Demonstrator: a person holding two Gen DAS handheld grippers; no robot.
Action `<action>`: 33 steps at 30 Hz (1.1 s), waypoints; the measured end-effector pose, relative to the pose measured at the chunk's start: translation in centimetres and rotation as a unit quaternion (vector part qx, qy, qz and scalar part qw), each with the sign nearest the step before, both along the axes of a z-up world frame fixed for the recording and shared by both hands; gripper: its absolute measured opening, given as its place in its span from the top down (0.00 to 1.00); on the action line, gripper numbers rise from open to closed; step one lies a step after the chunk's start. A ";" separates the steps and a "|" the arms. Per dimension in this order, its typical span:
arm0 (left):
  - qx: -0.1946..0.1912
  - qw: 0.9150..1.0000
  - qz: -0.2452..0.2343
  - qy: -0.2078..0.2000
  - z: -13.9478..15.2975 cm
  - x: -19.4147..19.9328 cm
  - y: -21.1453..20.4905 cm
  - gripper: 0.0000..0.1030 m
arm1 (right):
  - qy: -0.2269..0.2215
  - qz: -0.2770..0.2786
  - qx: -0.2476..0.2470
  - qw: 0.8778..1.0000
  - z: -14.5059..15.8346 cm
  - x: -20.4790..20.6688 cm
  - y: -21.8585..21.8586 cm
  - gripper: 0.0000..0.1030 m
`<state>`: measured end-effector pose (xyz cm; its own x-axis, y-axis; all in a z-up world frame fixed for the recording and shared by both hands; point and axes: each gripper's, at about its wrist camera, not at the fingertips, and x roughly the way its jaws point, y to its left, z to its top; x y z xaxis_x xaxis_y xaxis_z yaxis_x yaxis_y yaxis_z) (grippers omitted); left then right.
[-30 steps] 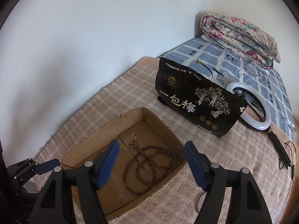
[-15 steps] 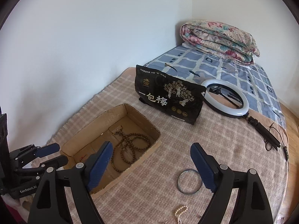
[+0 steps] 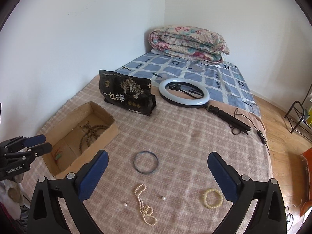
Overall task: Organize jewelry
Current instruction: 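Open both tools to drop the pendant and bead necklace into the box, then grasp the pearl necklace with the left tool while the right tool grasps the red watch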
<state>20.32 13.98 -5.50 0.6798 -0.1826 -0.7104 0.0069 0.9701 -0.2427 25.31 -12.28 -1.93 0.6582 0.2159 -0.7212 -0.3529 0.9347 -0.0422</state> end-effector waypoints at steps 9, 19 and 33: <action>-0.005 0.999 -0.046 0.004 -0.3 0.1 -4.7 0.54 | 0.005 -0.075 -0.012 0.997 -1.2 -3.3 -8.1 0.00; -0.002 0.995 -0.093 0.030 -2.8 0.3 -9.5 0.54 | 0.063 -0.113 0.035 0.991 -6.4 -7.0 -15.5 0.03; 0.017 0.983 -0.164 0.085 -8.5 -0.3 -16.4 0.54 | 0.115 -0.188 0.033 0.975 -13.7 -10.1 -21.2 0.01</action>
